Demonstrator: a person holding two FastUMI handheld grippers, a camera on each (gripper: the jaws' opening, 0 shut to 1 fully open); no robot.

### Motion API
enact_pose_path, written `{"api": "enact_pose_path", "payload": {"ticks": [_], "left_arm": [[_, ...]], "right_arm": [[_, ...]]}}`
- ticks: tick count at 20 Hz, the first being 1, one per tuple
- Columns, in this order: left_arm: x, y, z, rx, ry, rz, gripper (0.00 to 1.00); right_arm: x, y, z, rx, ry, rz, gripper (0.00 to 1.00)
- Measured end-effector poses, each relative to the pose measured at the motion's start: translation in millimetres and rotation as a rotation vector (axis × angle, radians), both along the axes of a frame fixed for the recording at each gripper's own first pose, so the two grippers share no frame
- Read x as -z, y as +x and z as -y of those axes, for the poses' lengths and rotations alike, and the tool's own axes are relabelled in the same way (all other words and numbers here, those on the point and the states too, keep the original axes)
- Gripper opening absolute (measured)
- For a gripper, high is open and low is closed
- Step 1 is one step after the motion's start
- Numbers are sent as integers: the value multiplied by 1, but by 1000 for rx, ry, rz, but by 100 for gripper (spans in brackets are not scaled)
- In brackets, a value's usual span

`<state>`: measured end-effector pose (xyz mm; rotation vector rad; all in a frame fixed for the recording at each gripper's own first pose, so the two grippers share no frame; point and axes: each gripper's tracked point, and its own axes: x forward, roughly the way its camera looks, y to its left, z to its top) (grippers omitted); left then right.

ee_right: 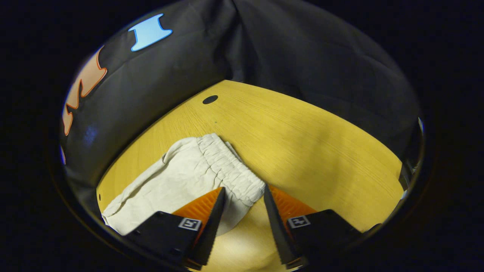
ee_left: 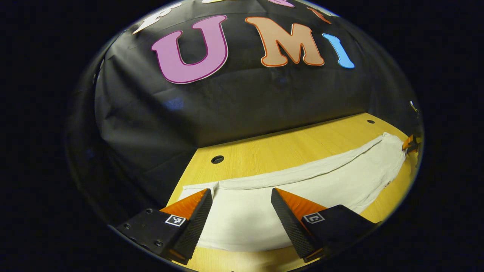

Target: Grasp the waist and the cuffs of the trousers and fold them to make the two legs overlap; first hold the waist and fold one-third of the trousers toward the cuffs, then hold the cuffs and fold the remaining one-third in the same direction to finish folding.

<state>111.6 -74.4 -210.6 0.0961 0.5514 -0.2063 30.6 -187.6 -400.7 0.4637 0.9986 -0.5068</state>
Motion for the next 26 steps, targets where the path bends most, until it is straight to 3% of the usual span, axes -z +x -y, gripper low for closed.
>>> {"api": "enact_pose_path", "payload": {"ticks": [1,2,3,4,9,14,20,26], "left_arm": [[0,-3,2,-7,-4,-4,96],[-1,-4,4,-15,-9,-5,96],[-1,-5,6,-22,-13,-7,96],[-2,-7,9,-30,-15,-9,96],[-12,-16,11,-112,-25,-2,96],[-19,-16,1,-129,-25,18,96],[-15,-15,-37,-142,-34,12,96],[-4,-20,-78,-176,-44,-5,96]], "right_arm": [[2,2,-2,-25,15,3,62],[2,0,-6,-33,45,-10,40],[-1,4,-5,-31,52,11,27],[1,5,-4,-43,63,6,19],[-8,10,-2,-62,77,35,19],[-58,30,-14,-130,44,155,18],[-131,61,-72,-258,11,305,19],[-171,80,-145,-391,-22,393,19]]}}
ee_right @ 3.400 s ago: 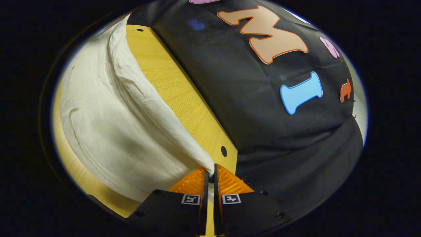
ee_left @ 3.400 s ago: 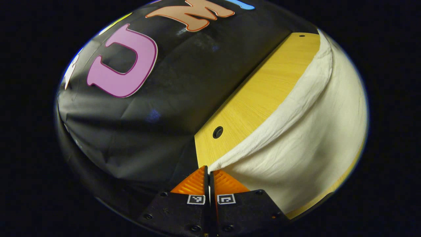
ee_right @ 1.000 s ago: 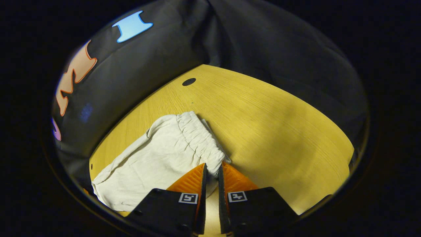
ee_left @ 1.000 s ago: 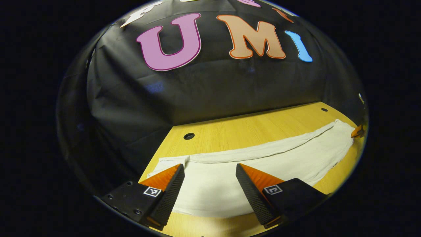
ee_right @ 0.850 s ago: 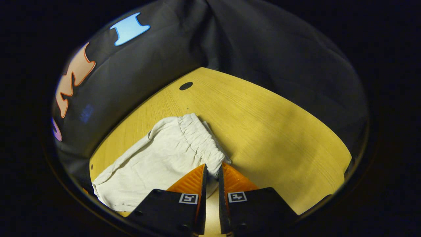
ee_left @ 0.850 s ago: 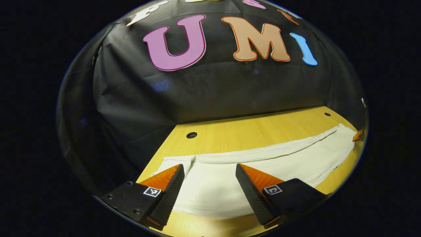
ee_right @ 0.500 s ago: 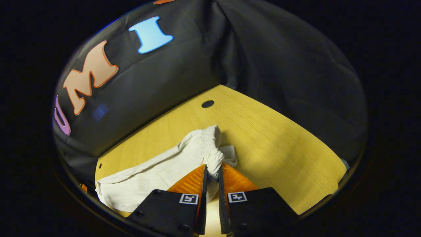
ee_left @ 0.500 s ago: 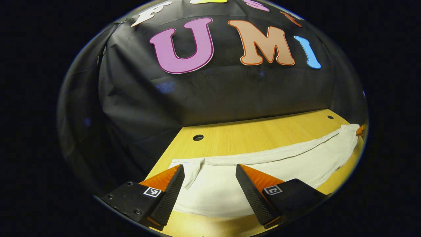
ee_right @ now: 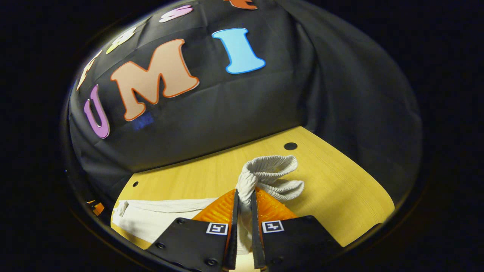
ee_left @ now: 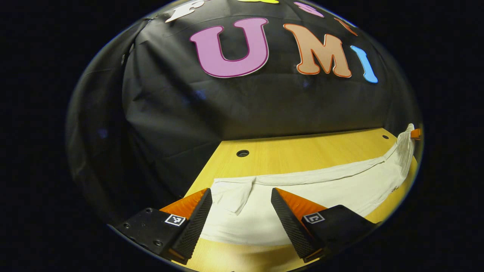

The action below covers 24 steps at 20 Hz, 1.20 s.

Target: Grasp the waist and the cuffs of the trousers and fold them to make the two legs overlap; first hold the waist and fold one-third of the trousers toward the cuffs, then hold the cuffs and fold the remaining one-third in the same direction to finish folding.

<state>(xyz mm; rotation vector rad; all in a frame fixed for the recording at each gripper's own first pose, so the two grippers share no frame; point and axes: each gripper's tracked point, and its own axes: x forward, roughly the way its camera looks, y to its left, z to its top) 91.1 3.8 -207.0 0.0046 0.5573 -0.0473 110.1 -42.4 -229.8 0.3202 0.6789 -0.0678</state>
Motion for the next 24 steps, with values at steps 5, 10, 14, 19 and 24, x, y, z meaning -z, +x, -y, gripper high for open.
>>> {"api": "enact_pose_path", "payload": {"ticks": [5,10,14,19,24], "left_arm": [[8,-7,-33,-36,3,-13,97],[10,-16,-60,-77,4,-14,96],[15,-28,-80,-97,15,-27,97],[27,-40,-97,-118,18,-56,97],[51,-41,-102,-112,3,-104,97]], "right_arm": [[-24,12,-66,-108,11,62,19],[-35,15,-123,-211,34,97,19],[-23,6,-167,-293,46,76,19],[5,-17,-218,-426,58,20,19],[41,-45,-245,-626,-45,-39,19]]}}
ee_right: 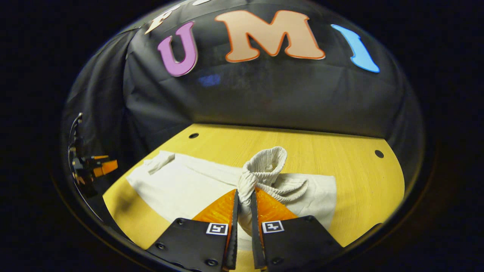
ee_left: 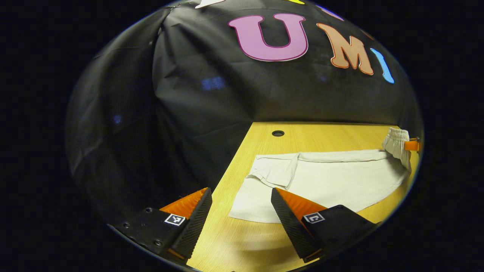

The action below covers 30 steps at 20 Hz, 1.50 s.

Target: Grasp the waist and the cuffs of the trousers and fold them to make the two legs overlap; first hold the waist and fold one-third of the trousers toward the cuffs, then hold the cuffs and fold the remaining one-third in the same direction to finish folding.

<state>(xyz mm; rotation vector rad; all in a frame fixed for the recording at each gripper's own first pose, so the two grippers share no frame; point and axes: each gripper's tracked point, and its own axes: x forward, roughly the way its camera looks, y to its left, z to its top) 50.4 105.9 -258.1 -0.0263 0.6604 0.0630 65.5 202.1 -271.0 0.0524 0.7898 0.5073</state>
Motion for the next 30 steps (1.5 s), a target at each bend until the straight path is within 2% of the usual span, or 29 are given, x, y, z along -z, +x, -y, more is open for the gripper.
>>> {"api": "enact_pose_path", "payload": {"ticks": [2,3,4,5,6,7,8,9,10,11,13,14,16,17,22,23,24,26,27,28,29,30], "left_arm": [[13,3,0,5,-13,-24,97],[20,4,-1,8,-16,-35,97],[25,4,-1,11,-20,-46,97],[32,3,-1,14,-31,-62,93],[43,5,0,21,-46,-78,97],[56,10,5,45,-78,-84,97],[61,11,8,55,-102,-94,97],[68,12,11,61,-119,-105,97],[74,13,10,59,-126,-114,97],[78,14,8,56,-131,-122,97],[85,15,9,53,-156,-137,97],[89,12,9,55,-169,-158,97],[102,7,8,55,-185,-209,97],[101,14,10,60,-186,-184,100],[106,18,19,94,-182,-200,94],[106,18,23,94,-187,-200,83],[104,18,27,97,-194,-203,78],[103,19,37,103,-208,-203,51],[101,21,42,108,-224,-194,34],[101,23,44,94,-230,-192,26],[102,24,45,83,-235,-187,8],[103,26,42,74,-239,-179,6]], "right_arm": [[11,3,-3,-56,-41,-7,21],[12,2,-4,-65,-43,-24,26],[11,2,-5,-74,-35,-40,22],[9,3,-5,-82,-21,-46,40],[-1,9,-1,-83,1,-33,54],[-1,6,-4,-68,5,-37,89],[-1,0,-6,-56,1,-44,88],[-3,0,-6,-47,-2,-47,83],[-3,-2,-6,-40,-5,-49,86],[-4,-2,-7,-31,-7,-50,79],[-5,-3,-5,-17,-12,-51,79],[-6,-5,-3,-10,-18,-50,86],[-6,-7,0,-2,-34,-50,86],[-7,-8,2,-1,-40,-49,86],[-5,-14,7,0,-72,-49,86],[-5,-14,7,4,-69,-51,86],[-6,-13,7,8,-64,-50,86],[-10,-12,11,15,-62,-43,86],[-11,-10,12,18,-61,-39,86],[-13,-11,15,20,-62,-36,86],[-14,-10,18,22,-62,-33,86],[-15,-10,21,24,-63,-30,86]]}}
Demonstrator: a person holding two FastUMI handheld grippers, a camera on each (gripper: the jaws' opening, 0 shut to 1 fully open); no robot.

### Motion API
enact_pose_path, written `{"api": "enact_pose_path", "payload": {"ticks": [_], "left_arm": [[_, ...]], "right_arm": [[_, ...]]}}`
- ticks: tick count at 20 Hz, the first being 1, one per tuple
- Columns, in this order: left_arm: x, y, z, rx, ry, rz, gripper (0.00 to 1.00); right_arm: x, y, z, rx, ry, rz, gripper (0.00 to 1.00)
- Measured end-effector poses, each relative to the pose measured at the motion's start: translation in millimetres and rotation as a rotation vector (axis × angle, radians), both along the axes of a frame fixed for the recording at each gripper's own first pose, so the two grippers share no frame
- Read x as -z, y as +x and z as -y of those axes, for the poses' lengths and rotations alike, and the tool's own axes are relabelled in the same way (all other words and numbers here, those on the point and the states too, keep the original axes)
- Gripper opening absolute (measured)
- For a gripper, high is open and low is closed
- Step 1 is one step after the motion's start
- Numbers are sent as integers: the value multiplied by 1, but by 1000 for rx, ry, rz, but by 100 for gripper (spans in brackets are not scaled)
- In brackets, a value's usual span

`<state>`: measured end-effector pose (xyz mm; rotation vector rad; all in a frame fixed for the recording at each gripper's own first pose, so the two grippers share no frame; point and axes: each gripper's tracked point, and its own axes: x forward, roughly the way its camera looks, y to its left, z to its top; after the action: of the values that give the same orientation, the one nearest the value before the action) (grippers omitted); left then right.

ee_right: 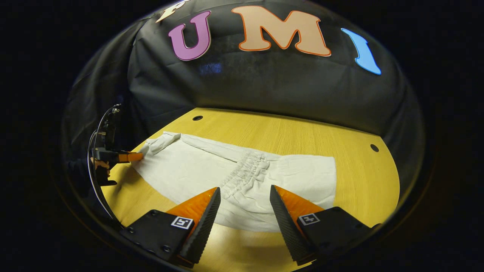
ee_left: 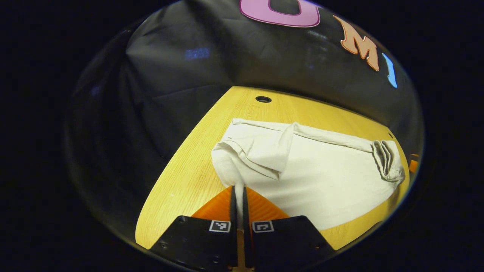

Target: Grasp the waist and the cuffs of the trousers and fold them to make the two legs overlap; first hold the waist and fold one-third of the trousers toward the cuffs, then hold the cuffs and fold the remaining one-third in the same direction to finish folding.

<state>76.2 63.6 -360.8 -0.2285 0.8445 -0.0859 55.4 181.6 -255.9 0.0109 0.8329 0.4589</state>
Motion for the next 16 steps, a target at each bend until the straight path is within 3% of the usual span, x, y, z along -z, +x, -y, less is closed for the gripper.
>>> {"api": "enact_pose_path", "payload": {"ticks": [1,7,16], "left_arm": [[-1,1,-1,-9,-8,3,0],[-37,12,21,-53,-139,44,0],[-134,43,92,0,-234,195,0]], "right_arm": [[-1,0,4,2,-1,1,86],[-10,3,29,17,-2,16,86],[-23,5,71,41,37,51,86]]}}
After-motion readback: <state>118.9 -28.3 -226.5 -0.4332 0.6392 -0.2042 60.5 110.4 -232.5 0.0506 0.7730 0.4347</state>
